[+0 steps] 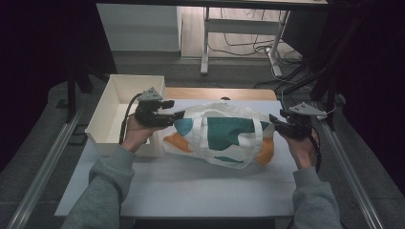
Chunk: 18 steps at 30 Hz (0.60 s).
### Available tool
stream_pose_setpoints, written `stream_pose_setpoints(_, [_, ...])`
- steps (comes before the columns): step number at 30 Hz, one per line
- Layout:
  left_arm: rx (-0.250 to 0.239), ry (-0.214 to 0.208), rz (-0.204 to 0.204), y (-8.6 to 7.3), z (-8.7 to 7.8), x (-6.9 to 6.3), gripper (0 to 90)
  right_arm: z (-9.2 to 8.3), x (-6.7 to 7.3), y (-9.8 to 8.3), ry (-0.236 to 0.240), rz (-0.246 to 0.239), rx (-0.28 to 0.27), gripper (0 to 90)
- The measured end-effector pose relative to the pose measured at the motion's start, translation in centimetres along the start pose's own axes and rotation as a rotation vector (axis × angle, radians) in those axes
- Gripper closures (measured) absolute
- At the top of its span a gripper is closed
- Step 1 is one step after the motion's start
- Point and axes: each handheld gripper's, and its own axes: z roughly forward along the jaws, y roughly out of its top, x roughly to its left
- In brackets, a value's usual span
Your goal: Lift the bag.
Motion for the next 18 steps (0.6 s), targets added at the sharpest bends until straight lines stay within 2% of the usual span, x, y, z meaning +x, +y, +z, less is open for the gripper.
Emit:
stream_pose_setpoints(4, [0.001, -0.018, 0.004, -0.3, -0.8, -0.3, 30.5, -1.4, 0.1, 0.2, 0.047, 0.006, -0.046, 43.7])
stream_pose_setpoints(9, [-0.01, -0.009, 0.006, -1.5, -2.1, -0.8, 28.7, -3.2, 0.5, 0.0, 0.107, 0.003, -0.083, 42.4])
stream_pose_setpoints(13, [-0.006, -0.01, 0.011, -2.5, -2.8, -1.1, 28.7, -3.9, 1.1, -0.5, 0.169, -0.006, -0.089, 41.3])
stream_pose_setpoints(18, [0.004, -0.02, -0.009, -3.4, -3.0, -1.2, 28.7, -4.3, 2.0, -1.0, 0.205, -0.029, -0.083, 40.9])
